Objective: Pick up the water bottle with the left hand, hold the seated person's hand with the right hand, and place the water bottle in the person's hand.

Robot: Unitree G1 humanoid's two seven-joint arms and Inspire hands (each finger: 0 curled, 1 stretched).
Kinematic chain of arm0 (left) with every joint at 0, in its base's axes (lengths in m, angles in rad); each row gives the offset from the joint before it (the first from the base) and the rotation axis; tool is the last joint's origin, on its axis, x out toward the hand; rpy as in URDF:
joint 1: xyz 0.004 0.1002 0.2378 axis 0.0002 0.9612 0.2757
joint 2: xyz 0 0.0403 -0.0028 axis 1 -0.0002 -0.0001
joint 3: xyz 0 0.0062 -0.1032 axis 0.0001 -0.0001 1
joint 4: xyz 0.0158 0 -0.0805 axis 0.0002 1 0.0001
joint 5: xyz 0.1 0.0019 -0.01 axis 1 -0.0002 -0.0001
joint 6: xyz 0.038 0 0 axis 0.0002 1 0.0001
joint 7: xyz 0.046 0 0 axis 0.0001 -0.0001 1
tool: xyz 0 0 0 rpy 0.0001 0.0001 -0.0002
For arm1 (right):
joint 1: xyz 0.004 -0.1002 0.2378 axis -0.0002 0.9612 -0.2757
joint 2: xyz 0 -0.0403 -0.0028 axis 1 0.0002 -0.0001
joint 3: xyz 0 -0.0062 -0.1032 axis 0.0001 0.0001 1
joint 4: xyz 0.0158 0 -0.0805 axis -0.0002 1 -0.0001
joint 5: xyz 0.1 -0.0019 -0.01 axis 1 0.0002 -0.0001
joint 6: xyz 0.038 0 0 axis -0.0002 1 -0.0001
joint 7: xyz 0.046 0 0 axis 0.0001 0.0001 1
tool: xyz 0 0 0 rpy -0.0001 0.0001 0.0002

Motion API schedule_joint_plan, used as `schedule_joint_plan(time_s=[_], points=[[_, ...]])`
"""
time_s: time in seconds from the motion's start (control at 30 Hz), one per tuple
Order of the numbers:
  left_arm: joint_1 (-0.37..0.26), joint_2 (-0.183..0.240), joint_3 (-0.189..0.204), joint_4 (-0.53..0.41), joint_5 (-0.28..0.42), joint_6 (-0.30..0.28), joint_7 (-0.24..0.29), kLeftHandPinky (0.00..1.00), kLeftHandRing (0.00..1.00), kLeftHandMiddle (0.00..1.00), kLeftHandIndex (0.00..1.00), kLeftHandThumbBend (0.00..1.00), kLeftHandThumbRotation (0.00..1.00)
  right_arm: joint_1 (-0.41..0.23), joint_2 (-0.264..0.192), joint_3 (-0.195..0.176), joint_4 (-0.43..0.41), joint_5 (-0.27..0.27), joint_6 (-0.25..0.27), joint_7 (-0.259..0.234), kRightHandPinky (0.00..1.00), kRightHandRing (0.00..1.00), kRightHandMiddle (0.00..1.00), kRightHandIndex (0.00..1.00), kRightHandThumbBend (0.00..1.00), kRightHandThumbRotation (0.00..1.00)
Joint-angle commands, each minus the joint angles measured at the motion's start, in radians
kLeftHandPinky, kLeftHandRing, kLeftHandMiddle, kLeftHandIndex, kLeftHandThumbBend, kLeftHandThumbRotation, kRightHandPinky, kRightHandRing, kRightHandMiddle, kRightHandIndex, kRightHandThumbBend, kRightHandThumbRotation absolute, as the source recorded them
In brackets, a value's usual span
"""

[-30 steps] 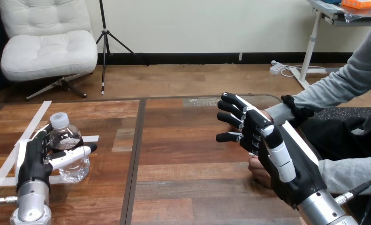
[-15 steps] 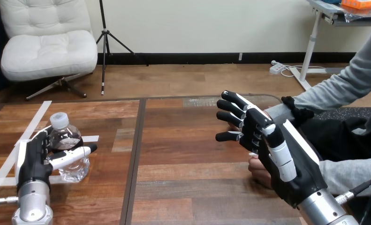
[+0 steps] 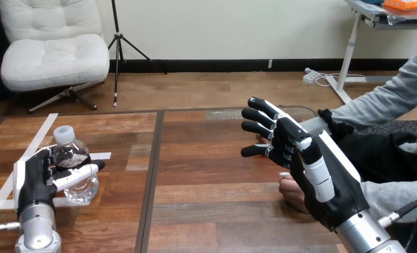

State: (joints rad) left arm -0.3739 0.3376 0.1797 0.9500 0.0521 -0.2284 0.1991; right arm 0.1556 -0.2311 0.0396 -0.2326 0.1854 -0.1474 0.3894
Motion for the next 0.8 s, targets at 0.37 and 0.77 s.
schedule_joint_plan(time_s=[0.37, 0.77], points=[[-0.072, 0.004, -0.023, -0.021, 0.032, -0.021, 0.057, 0.34, 0.41, 0.47, 0.51, 0.79, 0.0, -0.033, 0.01, -0.007, -0.042, 0.016, -0.018, -0.002, 0.7, 0.9, 0.91, 0.92, 1.0, 1.0], [-0.067, 0.0, -0.017, -0.018, 0.033, -0.047, 0.064, 0.29, 0.34, 0.39, 0.43, 0.73, 0.0, -0.034, 0.01, -0.006, -0.037, 0.016, -0.02, 0.0, 0.7, 0.9, 0.91, 0.92, 1.0, 1.0]])
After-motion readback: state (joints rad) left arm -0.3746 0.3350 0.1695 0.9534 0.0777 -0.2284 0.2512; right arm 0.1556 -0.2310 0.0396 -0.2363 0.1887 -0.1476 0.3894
